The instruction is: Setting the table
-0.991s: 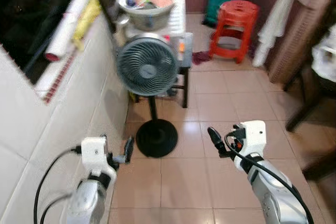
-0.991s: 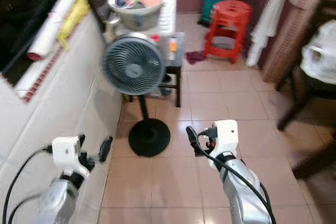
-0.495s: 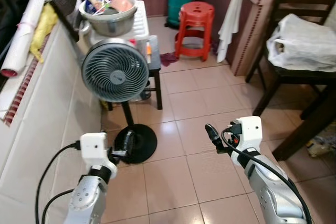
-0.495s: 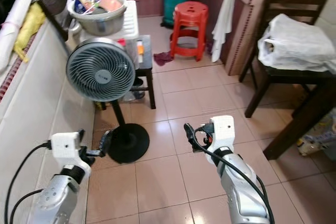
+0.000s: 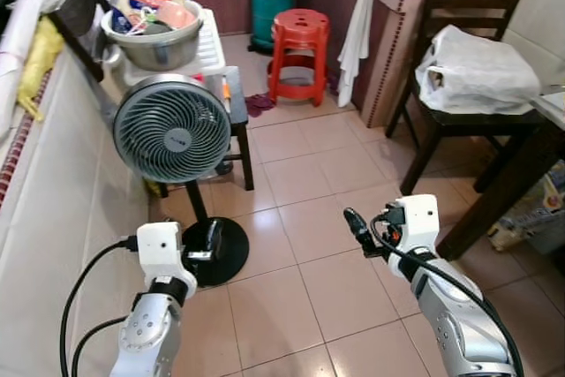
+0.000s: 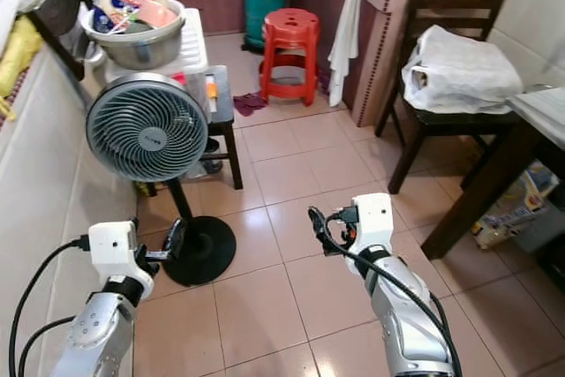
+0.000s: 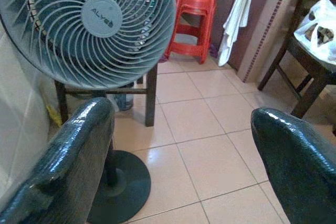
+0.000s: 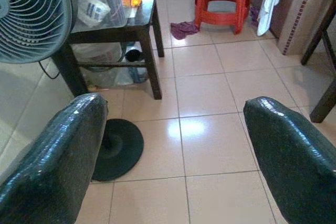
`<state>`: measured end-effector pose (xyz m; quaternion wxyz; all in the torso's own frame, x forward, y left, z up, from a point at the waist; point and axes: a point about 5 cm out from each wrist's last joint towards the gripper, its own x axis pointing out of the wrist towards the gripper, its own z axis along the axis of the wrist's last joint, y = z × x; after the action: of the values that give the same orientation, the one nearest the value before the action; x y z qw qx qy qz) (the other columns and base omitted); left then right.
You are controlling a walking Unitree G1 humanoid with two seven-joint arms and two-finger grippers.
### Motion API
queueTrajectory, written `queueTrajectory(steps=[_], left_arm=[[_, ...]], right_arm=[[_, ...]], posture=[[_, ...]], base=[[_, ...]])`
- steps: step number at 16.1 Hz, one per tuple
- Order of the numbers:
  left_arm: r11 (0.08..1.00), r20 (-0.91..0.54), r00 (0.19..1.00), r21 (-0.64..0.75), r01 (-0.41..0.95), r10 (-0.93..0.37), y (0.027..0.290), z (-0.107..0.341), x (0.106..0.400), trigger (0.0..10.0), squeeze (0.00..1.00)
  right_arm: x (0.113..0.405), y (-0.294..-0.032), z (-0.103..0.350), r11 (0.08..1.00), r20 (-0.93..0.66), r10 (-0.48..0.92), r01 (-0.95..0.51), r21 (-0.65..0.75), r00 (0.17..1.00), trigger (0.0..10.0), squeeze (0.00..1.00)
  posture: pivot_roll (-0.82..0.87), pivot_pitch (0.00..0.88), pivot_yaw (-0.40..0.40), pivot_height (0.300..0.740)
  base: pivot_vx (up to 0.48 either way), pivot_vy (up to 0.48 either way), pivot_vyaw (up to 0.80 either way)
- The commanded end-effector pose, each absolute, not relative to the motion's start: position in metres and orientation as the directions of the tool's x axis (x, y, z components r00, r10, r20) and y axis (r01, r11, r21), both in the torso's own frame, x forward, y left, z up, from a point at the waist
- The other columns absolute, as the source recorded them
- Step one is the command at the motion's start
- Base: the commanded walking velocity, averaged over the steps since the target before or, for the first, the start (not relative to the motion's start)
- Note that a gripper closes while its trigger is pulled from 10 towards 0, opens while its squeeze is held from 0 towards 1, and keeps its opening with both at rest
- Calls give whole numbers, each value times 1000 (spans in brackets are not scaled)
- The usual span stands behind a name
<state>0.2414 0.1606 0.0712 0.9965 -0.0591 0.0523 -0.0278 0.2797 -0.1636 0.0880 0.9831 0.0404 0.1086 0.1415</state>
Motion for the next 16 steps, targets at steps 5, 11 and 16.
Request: queueTrajectory(steps=[5,11,16], left_arm=[[991,-118,992,-127,36,-51,160,66,240,10000,0],[991,-118,992,-127,35,-51,160,66,240,10000,0],[991,-118,992,-127,35,-51,160,66,240,10000,0]], right_arm=[[281,-164,94,960,-181,279,-266,90,943,10000,0],[281,-164,94,960,-187,278,-268,77,942,10000,0],[281,-164,94,960,-187,278,-268,77,942,10000,0]], posture=[[-74,57,21,740],[-73,56,21,740],[-73,56,21,740]], base=[[0,0,0],[0,0,0],[0,0,0]])
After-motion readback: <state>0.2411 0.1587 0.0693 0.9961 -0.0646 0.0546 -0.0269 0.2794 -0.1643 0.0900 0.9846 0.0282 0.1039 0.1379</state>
